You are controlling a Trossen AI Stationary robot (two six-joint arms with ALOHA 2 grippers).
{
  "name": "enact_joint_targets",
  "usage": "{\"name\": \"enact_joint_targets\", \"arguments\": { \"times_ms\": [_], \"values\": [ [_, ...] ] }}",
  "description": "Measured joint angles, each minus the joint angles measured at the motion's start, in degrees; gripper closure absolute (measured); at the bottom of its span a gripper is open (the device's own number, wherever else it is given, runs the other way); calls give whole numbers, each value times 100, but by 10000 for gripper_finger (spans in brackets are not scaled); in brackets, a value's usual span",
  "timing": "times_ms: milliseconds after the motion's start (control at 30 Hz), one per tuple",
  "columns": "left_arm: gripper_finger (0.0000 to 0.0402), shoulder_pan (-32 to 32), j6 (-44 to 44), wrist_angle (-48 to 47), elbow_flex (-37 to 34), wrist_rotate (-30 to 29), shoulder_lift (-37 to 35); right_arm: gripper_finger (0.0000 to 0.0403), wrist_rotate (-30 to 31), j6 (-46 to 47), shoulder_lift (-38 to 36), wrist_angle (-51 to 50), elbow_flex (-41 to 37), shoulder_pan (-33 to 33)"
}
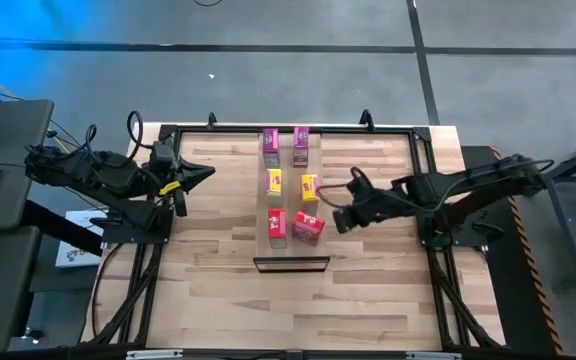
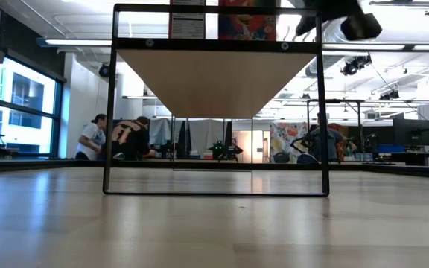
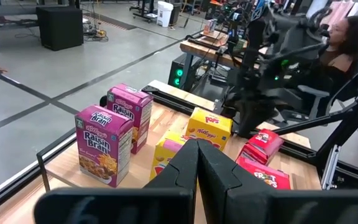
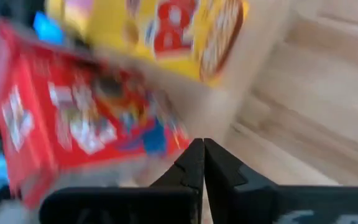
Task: Stack cereal on shelf
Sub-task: Put the red cereal box on the shelf aligned with the other red cereal box
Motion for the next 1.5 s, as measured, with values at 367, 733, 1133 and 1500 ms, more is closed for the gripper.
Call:
{"name": "enact_joint_targets", "arguments": {
  "times_ms": [367,733,1133,1500],
  "values": [
    [402,-1,-274,4,0,-2,1,403,316,209,43,1886,-698,-33],
    [401,0,-271,0,0,-3,2,403,244,428,81,1947,-684,201],
    [402,0,-271,-2,0,-4,2,403,199,794,81,1993,-682,473],
    [402,-1,-267,-6,0,-4,2,403,-106,982,474,2609,-673,662]
  ]
}}
